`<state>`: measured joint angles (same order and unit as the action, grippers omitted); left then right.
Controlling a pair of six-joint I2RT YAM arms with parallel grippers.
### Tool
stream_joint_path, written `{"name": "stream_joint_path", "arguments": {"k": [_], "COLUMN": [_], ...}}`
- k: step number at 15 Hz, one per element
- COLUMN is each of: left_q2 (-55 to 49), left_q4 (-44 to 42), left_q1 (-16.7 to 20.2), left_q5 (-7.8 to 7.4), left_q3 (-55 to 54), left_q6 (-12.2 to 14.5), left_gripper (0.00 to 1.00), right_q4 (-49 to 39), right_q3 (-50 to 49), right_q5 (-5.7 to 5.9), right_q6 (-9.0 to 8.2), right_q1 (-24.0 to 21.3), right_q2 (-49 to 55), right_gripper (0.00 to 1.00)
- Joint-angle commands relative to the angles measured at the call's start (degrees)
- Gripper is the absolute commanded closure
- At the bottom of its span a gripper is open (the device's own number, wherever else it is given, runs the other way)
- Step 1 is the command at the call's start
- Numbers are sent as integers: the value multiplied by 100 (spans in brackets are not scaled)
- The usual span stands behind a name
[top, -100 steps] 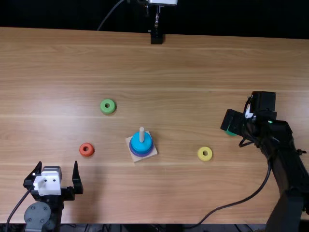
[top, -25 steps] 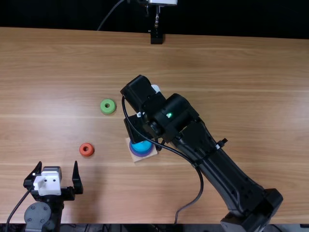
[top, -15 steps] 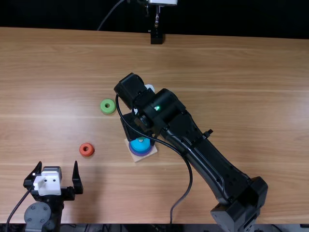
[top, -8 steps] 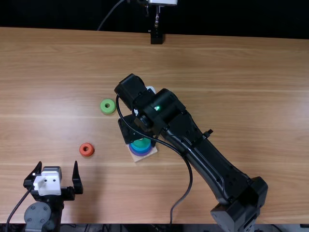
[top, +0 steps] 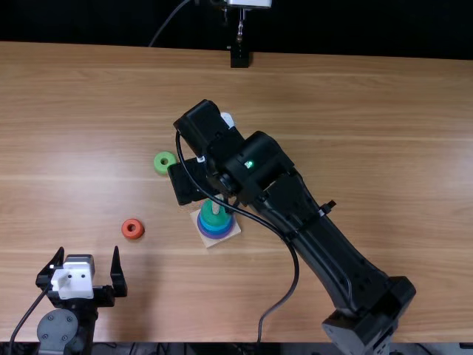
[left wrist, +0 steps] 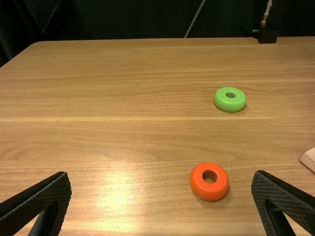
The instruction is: Build the Hanoi tower: stack the rings onto the peg from bottom to top in this color order: purple, dark blue, light blue, dark green, light green, yellow, orange.
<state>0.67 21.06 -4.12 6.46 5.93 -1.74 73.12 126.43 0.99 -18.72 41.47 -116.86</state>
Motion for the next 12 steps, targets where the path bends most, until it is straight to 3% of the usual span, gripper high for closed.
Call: {"name": "stream_joint_path", "arguments": {"k": [1, 4, 8, 12], "left_q2": [-67, -67, -67, -67], "left_q4": [446, 446, 446, 446], "left_q1": [-27, -27, -27, -27], "left_q5": [29, 29, 29, 29], "left_q3": [-593, -593, -593, -593], "left_q6": [-27, -27, -27, -27], "left_gripper": [0, 0, 0, 0], "right_q4": [-176, -978, -3235, -4479], "right_q3": [39, -549, -2922, -4795], "right_q5": [17, 80, 470, 438], "right_q6": [-37, -26, 90, 111], "right_q1": [-210, -544, -1080, -2100], "right_q2": [23, 796, 2405, 3899], "right_gripper": [0, 0, 0, 0]}}
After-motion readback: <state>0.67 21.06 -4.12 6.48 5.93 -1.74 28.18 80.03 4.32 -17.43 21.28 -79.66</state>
